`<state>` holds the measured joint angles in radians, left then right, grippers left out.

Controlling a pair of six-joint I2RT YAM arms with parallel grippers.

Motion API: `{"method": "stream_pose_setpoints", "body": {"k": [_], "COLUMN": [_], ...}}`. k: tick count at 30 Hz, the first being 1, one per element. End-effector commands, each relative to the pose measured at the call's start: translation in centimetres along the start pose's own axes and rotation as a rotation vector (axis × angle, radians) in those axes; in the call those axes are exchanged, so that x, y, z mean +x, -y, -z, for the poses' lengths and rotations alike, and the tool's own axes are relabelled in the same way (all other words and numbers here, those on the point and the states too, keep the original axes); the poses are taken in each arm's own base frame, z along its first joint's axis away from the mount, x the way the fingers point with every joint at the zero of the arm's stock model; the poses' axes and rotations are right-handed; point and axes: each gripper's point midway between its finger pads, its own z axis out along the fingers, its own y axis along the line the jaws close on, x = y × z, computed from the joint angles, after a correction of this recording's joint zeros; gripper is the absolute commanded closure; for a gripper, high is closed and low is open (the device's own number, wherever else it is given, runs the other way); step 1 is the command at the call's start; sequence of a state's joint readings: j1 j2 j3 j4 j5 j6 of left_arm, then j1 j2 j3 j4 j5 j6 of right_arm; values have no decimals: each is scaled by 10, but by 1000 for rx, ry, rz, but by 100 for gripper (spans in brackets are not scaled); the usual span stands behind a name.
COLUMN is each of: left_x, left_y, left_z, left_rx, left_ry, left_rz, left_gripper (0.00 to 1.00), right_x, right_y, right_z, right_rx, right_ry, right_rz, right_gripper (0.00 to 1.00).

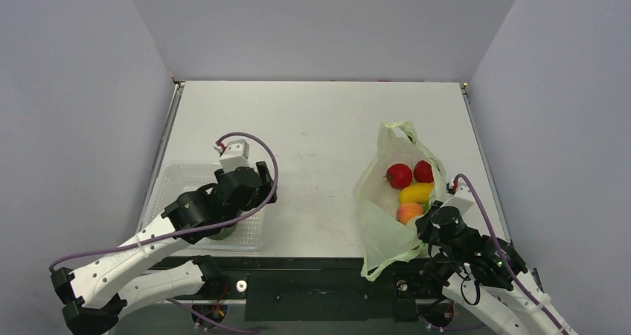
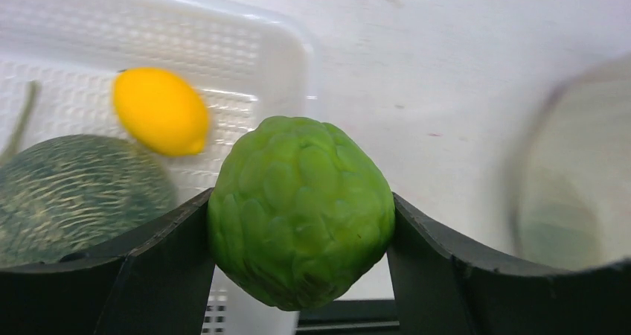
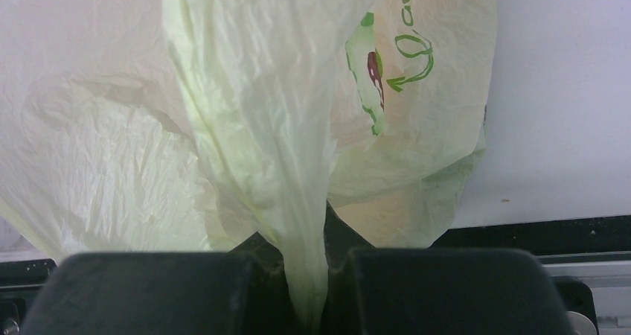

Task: Take the fake fruits out of the plastic bag
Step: Place the fake fruit in the bin.

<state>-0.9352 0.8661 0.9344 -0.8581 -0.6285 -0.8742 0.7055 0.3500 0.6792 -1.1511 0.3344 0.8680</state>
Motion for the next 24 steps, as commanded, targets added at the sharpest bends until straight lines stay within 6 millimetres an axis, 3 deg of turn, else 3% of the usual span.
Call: {"method": "stream_pose_setpoints", "body": {"k": [1, 8, 15, 17, 22, 24], "left_x": [16, 42, 68, 72, 77, 73], "left_y": [-72, -77, -87, -88, -83, -78], "left_z": [-19, -48, -55, -55, -51, -47], "left_rx": [-318, -343, -373, -372, -334, -306], "left_ry": [52, 7, -64, -78, -106, -109], "left_rz": [-35, -19, -5, 6, 27, 30], "left_gripper": [100, 100, 79, 71, 27, 17], "right_x": [-12, -12, -11, -11, -12, -11], "right_y": [-10, -8, -8, -8, -9, -8], "right_z": [1, 1, 1, 0, 0, -1], "right_rx": [-41, -48, -46, -47, -52, -52], "right_ry": [44, 51, 50, 48, 49, 46], "right_rz": [-15, -25, -27, -25, -30, -29], "right_gripper": [100, 100, 100, 100, 100, 100]}}
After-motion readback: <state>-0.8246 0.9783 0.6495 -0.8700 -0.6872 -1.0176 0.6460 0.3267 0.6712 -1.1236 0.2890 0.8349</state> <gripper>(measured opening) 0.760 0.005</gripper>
